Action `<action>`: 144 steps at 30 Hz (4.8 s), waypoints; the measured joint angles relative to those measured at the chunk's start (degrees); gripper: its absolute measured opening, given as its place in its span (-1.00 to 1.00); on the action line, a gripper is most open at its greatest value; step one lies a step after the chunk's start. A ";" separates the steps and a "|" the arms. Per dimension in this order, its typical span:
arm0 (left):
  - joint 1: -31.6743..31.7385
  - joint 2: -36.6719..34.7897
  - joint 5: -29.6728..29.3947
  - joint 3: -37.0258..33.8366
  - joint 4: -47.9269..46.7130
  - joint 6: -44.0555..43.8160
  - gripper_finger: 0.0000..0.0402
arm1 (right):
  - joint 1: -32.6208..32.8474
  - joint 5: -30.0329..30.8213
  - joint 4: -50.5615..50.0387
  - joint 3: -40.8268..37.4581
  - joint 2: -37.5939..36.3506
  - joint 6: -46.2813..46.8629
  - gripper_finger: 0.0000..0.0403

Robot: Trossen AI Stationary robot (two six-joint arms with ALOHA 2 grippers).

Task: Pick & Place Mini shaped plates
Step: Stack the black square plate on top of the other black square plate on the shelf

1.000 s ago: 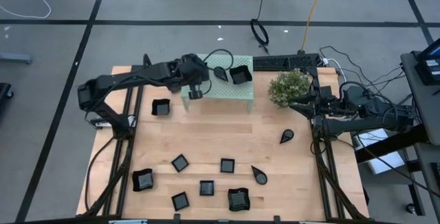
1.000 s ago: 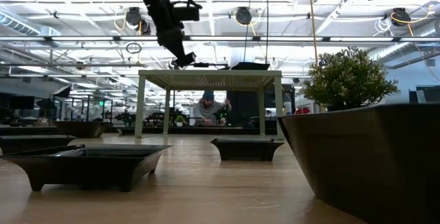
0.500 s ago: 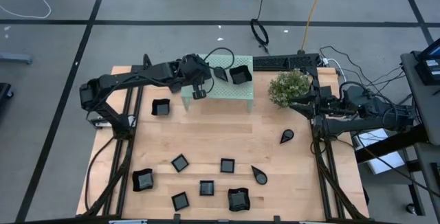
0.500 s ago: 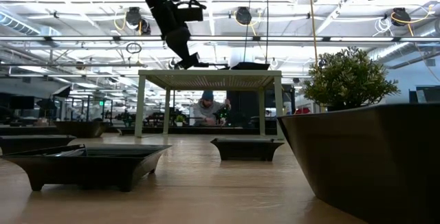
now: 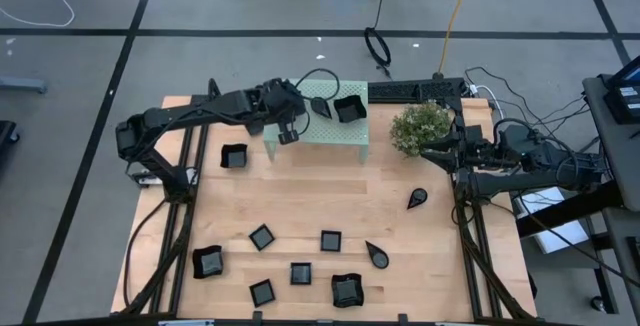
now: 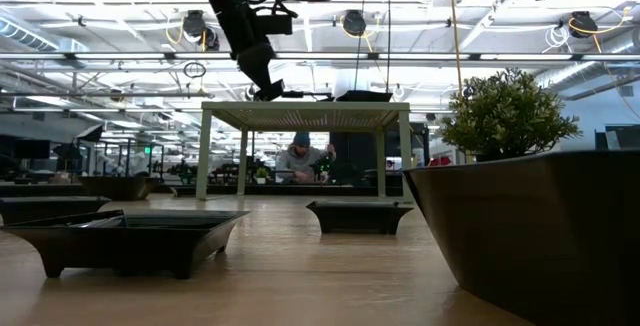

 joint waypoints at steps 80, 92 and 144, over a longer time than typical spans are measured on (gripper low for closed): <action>-41.51 -7.44 24.86 -32.79 3.92 -81.44 -0.28 | 0.00 -0.01 0.01 0.00 0.00 -0.01 -0.48; -45.18 -0.22 21.74 -32.66 5.25 -82.71 -0.28 | 0.00 0.00 0.02 0.00 0.00 -0.02 -0.48; 2.61 -12.64 -2.48 -18.80 27.91 -54.33 -0.94 | 0.00 0.00 0.00 0.00 0.00 -0.02 -0.48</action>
